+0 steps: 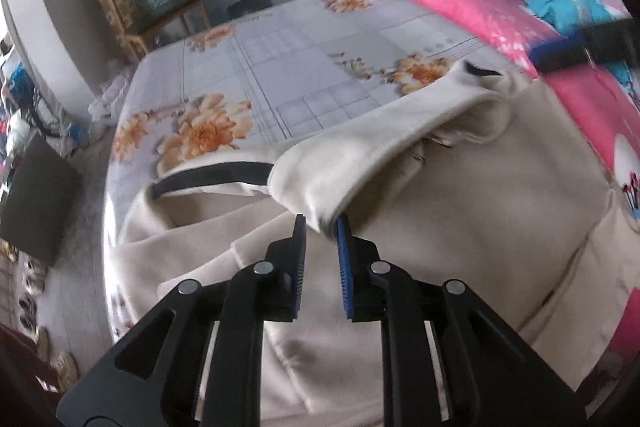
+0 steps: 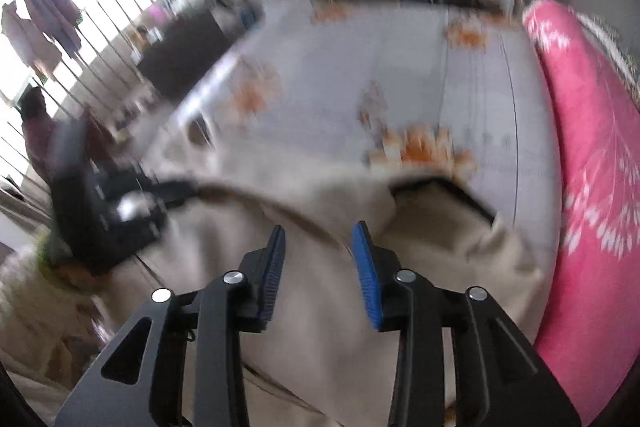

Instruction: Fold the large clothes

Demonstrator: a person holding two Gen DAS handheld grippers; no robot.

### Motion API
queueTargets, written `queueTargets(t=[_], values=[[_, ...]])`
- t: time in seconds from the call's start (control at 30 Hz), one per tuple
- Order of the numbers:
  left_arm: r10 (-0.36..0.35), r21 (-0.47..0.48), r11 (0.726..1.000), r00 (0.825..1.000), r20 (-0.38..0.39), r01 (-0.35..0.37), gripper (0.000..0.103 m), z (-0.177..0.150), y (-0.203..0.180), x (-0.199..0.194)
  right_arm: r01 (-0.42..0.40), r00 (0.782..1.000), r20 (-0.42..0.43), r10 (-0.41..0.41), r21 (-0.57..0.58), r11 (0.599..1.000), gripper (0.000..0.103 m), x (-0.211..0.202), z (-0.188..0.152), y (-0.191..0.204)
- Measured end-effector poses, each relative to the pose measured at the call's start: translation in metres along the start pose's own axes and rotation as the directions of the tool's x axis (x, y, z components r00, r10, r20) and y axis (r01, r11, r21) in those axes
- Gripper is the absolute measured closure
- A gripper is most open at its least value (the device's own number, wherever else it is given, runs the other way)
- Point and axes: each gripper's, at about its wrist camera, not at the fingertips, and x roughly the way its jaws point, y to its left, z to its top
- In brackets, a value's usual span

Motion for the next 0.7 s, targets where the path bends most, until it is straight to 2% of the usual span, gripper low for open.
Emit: queueTargets(t=[0.1,0.2,0.27,0.3,0.37,0.4,0.47,0.53,0.6,0.63,0.7], values=[[0.023,0.012,1.0,1.0,0.017,-0.023,0.088,-0.003,0.005,-0.011,-0.074,0.996,0.056,0.072,0.046,0.996,0.068,0.008,0.02,-0.003],[0.024,-0.015,1.0,0.999,0.031,-0.023,0.088,-0.005,0.015,-0.02,-0.112,0.994,-0.008,0.113,0.11,0.988,0.069,0.049,0.031,-0.009],[0.019,-0.045,0.999,0.998,0.059,-0.016,0.088,-0.003,0.023,-0.027,-0.089,0.991,-0.092,0.1,0.126,0.988,0.073,0.085,0.024,-0.008],[0.009,-0.068,0.998,0.997,0.077,-0.004,0.088,0.0,0.028,-0.03,-0.086,0.985,-0.139,0.105,0.136,0.987,0.074,0.101,0.015,-0.007],[-0.024,-0.114,0.993,0.994,0.106,0.037,0.088,0.007,0.033,-0.032,-0.075,0.979,-0.179,0.098,0.131,0.989,0.075,0.115,0.002,-0.004],[-0.047,-0.136,0.989,0.992,0.117,0.063,0.088,0.013,0.035,-0.03,-0.064,0.985,-0.153,0.079,0.103,0.993,0.075,0.113,-0.002,0.0],[-0.105,-0.171,0.977,0.986,0.129,0.127,0.088,0.029,0.035,-0.019,-0.033,0.987,-0.153,0.04,0.049,0.998,0.075,0.108,-0.006,0.009],[-0.169,-0.185,0.965,0.981,0.092,0.183,0.086,0.042,0.03,0.005,-0.022,0.986,-0.164,0.03,0.051,0.998,0.075,0.105,-0.008,0.011],[-0.199,-0.195,0.96,0.979,0.036,0.202,0.086,0.045,0.023,0.027,-0.016,0.988,-0.151,0.025,0.057,0.998,0.075,0.097,-0.004,0.011],[-0.201,-0.192,0.962,0.98,-0.007,0.195,0.086,0.044,0.017,0.042,-0.02,0.991,-0.128,0.027,0.058,0.998,0.075,0.091,-0.002,0.01],[-0.157,-0.159,0.977,0.985,-0.075,0.144,0.086,0.035,0.008,0.061,-0.004,0.999,-0.054,0.006,0.045,0.999,0.075,0.075,0.003,0.008]])
